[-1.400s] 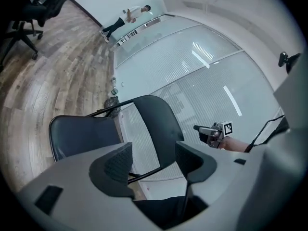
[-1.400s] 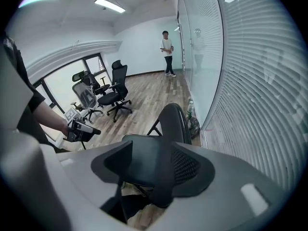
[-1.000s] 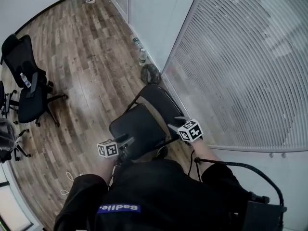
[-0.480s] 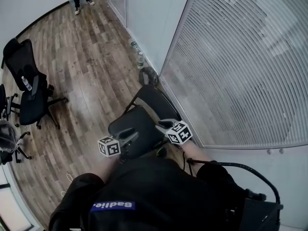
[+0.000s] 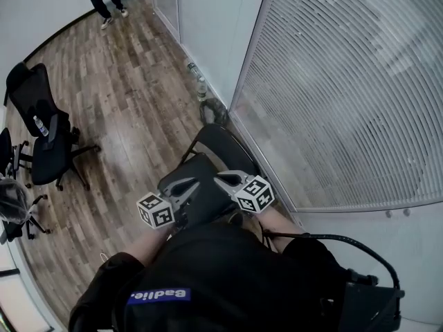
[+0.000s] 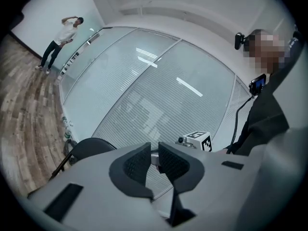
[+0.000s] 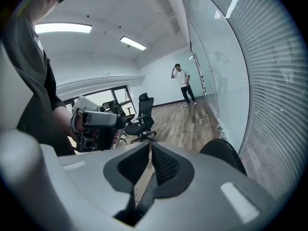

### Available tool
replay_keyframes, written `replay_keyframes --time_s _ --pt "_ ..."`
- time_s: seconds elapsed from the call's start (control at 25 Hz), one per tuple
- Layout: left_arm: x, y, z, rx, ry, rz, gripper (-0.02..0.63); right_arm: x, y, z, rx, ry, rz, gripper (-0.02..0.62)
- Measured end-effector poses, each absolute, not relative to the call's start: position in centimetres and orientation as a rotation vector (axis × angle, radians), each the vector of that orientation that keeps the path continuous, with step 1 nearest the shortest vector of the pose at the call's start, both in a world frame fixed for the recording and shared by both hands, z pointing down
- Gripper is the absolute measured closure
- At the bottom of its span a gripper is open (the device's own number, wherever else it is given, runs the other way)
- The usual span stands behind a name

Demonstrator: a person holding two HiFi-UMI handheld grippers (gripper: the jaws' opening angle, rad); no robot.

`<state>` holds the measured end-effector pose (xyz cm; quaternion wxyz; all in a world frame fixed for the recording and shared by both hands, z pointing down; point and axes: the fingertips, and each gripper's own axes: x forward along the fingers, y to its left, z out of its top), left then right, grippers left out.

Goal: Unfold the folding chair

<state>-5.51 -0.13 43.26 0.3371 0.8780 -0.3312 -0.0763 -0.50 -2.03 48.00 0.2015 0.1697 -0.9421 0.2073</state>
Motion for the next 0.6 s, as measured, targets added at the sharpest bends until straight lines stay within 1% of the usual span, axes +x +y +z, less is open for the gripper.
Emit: replay_keyframes --time_s 0.24,0.6 --pt "-6.0 0.5 41.1 2.335 -0.910 -0.170 0.600 -2.2 -0.7 45.3 0.448 -2.708 0.534 0.592" --pt "-4.5 1.1 39.1 2.432 -0.922 -0.151 0.600 -2.1 1.1 41.3 0.394 -2.842 0.436 0.592"
